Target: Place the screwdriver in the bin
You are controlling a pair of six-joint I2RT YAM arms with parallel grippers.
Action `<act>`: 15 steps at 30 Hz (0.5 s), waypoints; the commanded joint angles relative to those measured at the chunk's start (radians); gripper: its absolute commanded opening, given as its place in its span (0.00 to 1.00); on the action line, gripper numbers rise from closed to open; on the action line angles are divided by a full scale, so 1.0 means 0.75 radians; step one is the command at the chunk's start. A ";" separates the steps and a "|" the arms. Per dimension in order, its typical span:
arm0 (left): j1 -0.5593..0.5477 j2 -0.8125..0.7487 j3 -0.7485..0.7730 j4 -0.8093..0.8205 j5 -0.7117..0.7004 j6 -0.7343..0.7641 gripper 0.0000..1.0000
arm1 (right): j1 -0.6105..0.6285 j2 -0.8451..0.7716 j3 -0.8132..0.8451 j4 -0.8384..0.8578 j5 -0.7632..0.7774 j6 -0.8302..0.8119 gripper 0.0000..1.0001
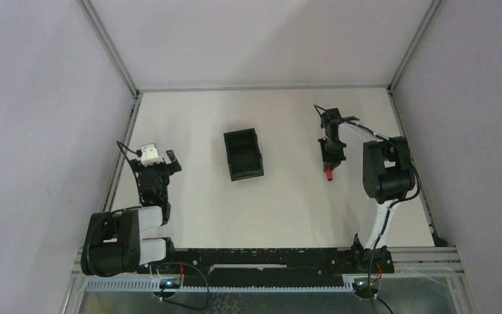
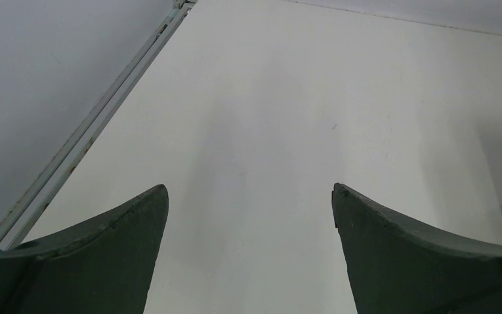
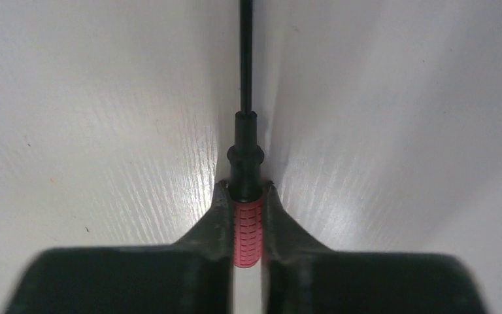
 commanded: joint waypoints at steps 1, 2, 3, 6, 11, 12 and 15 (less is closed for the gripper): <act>-0.006 -0.011 0.049 0.041 -0.011 0.021 1.00 | 0.001 0.029 0.032 -0.014 0.101 -0.058 0.00; -0.005 -0.011 0.048 0.041 -0.010 0.021 1.00 | 0.003 0.008 0.061 -0.044 0.112 -0.071 0.00; -0.006 -0.011 0.047 0.041 -0.010 0.022 1.00 | 0.007 -0.015 0.110 -0.096 0.122 -0.083 0.00; -0.005 -0.011 0.048 0.041 -0.009 0.021 1.00 | 0.014 -0.087 0.338 -0.340 0.132 -0.094 0.00; -0.007 -0.011 0.049 0.041 -0.010 0.021 1.00 | 0.009 -0.083 0.700 -0.705 0.179 0.012 0.00; -0.006 -0.011 0.048 0.041 -0.010 0.022 1.00 | 0.011 -0.060 0.759 -0.764 0.206 0.042 0.00; -0.006 -0.011 0.047 0.041 -0.010 0.021 1.00 | 0.020 -0.010 0.860 -0.815 0.188 0.104 0.00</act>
